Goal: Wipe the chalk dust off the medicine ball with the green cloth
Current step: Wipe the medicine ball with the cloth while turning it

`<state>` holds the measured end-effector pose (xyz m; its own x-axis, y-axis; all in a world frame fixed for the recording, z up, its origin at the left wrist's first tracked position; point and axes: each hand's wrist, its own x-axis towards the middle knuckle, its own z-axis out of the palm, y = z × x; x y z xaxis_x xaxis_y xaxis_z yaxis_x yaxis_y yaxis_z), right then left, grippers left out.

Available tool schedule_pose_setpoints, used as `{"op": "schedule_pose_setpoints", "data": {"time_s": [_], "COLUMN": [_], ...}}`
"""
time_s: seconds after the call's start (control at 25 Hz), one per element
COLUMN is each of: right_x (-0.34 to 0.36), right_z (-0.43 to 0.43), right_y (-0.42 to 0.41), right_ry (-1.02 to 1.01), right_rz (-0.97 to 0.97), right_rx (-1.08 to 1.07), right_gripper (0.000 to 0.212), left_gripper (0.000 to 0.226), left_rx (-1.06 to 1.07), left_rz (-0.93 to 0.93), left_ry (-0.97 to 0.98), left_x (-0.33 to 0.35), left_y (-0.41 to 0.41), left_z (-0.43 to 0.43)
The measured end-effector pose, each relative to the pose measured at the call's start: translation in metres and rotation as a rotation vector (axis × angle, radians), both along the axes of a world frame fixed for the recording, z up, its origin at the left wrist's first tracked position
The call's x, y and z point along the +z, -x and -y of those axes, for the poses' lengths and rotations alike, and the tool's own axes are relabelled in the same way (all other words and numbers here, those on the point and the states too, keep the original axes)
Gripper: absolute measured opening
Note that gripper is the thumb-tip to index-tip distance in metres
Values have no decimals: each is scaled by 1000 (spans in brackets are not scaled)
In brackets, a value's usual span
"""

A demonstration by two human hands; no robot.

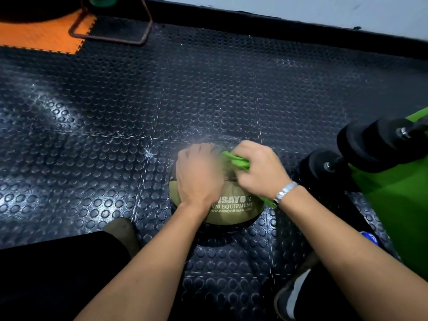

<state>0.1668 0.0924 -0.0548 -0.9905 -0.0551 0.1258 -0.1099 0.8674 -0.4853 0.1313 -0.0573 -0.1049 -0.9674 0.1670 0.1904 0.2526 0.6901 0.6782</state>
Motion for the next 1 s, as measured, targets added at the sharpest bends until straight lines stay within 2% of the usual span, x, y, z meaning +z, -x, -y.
{"op": "schedule_pose_setpoints", "data": {"time_s": [0.16,0.2,0.36,0.44,0.52,0.68,0.8,0.84,0.88,1.0], "right_x": [2,3,8,9,10,8,2,0,-3,-7], "right_z": [-31,-28,-24,-45,-52,-20,-21,-25,-29,-31], "right_y": [39,48,38,32,42,53,42,39,37,26], "right_ry": [16,29,28,78,17,-20,-25,-22,-20,-12], "right_rz": [135,171,161,246,279,180,158,147,143,140], "right_rx": [-377,-373,-125,-259,-359,-220,-207,-218,-224,-236], "right_gripper": [14,14,21,11,10,17,22,21,19,10], "left_gripper": [49,48,45,44,43,39,39,44,59,130], "left_rx": [-17,-28,-39,-47,-46,-29,-79,-138,-207,-366], "left_rz": [-18,-16,-32,-33,-43,-62,49,110,183,530], "left_ry": [8,14,24,26,26,51,16,-30,-58,36], "left_x": [2,1,0,0,0,2,12,14,16,14], "left_y": [-1,-3,-3,-5,-5,-6,-3,2,10,38], "left_z": [-12,-14,-13,-15,-20,-23,-10,-2,8,47]}}
